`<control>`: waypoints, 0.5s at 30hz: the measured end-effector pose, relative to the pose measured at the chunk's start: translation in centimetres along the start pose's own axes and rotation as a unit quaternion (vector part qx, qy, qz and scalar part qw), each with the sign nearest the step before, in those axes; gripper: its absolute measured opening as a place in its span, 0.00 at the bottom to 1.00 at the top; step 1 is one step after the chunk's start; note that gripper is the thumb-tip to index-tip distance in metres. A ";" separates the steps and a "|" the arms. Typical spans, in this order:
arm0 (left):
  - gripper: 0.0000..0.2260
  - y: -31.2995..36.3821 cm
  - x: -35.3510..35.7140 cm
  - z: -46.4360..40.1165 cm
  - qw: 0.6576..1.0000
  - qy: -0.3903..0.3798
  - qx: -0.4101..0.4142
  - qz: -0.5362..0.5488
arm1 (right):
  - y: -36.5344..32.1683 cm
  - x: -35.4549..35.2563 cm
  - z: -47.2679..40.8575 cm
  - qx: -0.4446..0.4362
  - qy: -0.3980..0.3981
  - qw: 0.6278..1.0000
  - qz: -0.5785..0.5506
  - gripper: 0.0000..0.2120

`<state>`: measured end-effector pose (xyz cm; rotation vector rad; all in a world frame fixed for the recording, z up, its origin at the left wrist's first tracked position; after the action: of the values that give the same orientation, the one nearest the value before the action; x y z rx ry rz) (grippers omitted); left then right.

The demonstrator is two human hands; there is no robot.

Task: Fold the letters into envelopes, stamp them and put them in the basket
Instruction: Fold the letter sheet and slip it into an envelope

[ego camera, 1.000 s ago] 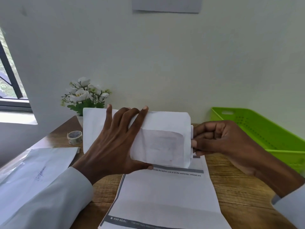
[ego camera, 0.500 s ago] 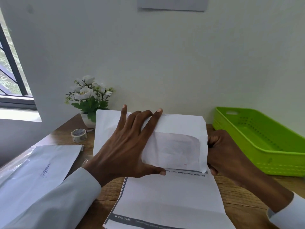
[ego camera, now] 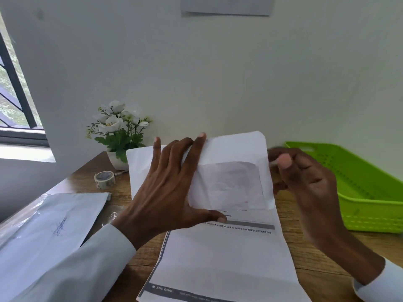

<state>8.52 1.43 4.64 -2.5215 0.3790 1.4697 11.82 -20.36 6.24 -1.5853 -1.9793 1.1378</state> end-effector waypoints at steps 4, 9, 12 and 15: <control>0.60 -0.1 -0.8 -0.1 0.998 0.050 -0.030 0.037 | 0.4 1.8 0.5 0.073 -0.089 0.992 -0.049 0.31; 0.61 0.4 -2.4 0.1 0.987 0.121 -0.014 0.100 | -0.8 2.6 0.7 0.057 -0.022 0.998 -0.029 0.05; 0.53 0.4 -3.0 0.2 0.978 0.168 0.004 0.126 | -2.7 1.6 0.2 -0.047 0.047 0.998 0.003 0.03; 0.39 0.0 -2.9 0.3 0.969 0.210 0.017 0.131 | -5.0 0.6 0.3 -0.169 0.065 0.968 0.173 0.09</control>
<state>6.85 1.83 7.03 -2.8312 0.8231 0.9714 8.18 -20.11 9.77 -2.1890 -1.9339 0.8079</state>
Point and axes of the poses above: each hand's wrist, its own z-axis away from the middle knuckle, its own x-axis out of the palm, y = z × x, the point moved 4 cm from there along -z, towards the middle knuckle, and after that the axes turned 15 degrees about -y, right-handed, at the moved point
